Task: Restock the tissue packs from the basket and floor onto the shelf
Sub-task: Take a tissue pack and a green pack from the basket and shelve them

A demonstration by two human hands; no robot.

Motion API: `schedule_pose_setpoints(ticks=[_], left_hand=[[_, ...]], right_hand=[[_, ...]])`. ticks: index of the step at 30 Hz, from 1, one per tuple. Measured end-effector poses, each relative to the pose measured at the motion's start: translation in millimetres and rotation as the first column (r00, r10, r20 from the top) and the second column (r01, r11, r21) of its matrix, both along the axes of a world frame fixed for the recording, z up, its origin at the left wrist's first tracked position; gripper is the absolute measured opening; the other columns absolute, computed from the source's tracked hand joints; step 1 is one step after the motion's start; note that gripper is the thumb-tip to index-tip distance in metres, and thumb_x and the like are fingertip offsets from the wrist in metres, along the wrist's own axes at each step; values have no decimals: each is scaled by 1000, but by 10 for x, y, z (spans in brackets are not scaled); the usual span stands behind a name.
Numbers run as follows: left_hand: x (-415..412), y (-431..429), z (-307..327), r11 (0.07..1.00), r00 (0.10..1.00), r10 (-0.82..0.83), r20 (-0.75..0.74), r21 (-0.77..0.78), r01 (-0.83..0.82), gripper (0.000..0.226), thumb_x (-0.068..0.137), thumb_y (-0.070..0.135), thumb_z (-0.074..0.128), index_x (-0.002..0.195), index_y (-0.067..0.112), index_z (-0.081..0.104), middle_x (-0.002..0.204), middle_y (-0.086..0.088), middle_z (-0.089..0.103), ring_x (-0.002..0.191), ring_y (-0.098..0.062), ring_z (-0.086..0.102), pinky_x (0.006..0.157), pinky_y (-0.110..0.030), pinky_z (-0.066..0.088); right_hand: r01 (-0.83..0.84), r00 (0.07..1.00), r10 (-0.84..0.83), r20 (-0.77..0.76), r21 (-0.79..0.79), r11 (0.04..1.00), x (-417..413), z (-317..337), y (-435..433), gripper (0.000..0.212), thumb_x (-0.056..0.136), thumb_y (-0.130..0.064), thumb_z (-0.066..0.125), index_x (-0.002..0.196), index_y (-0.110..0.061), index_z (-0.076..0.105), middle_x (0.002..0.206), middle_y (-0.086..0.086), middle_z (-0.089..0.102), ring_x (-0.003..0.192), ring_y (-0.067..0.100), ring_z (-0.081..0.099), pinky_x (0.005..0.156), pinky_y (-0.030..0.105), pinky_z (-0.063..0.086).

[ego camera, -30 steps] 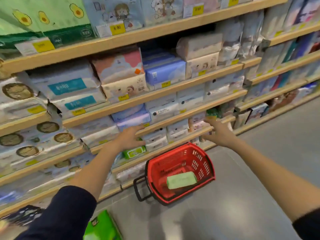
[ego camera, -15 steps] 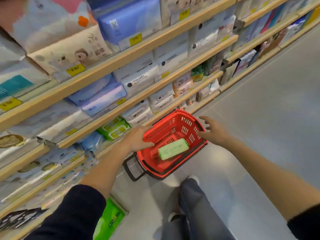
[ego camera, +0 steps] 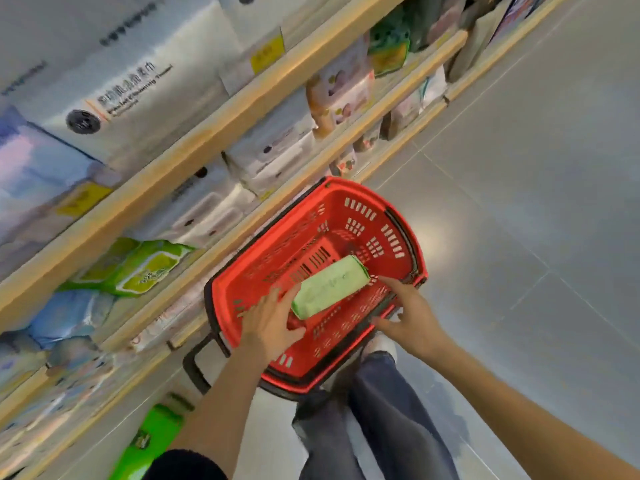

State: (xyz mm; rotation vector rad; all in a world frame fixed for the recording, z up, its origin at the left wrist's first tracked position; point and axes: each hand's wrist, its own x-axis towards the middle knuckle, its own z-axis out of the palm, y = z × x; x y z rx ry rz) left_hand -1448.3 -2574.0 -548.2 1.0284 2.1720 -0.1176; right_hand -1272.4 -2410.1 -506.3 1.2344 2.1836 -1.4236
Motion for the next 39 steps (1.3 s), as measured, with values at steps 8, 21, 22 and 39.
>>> schedule_pose_setpoints(ticks=[8, 21, 22, 39], left_hand=[[2, -8, -1879, 994, 992, -110, -54, -30, 109, 93, 71, 52, 66, 146, 34, 15, 151, -12, 28, 132, -32, 39, 106, -42, 34], [221, 276, -3156, 998, 975, -66, -213, -27, 62, 143, 37, 63, 81, 146, 27, -4, 142, -17, 40, 131, -34, 39, 110, -56, 22], [228, 300, -3181, 999, 974, -45, -220, -29, 40, 146, 33, 61, 83, 146, 26, -2, 137, -15, 45, 125, -32, 45, 108, -56, 25], [61, -102, -1966, 962, 962, -98, -253, 225, 157, 142, 32, 24, 90, 148, 21, 9, 116, -13, 50, 108, -30, 43, 102, -60, 21]], right_hand=[[-75, 996, 78, -38, 61, 995, -298, -1569, 102, 62, 77, -12, 62, 134, -24, 41, 123, -5, 45, 112, 14, 50, 94, 29, 44], [-279, 959, 273, 79, 71, 958, -604, -2625, 355, 73, 76, -20, 65, 139, -28, 31, 131, 1, 39, 108, 24, 53, 92, 35, 45], [-283, 957, 277, 84, 64, 957, -601, -2631, 363, 72, 76, -20, 65, 139, -28, 31, 132, 1, 39, 111, 24, 52, 94, 35, 45], [-204, 978, 208, -33, 103, 974, -659, -1758, 521, 68, 74, -18, 70, 135, -23, 41, 116, -11, 41, 106, 5, 42, 88, 10, 32]])
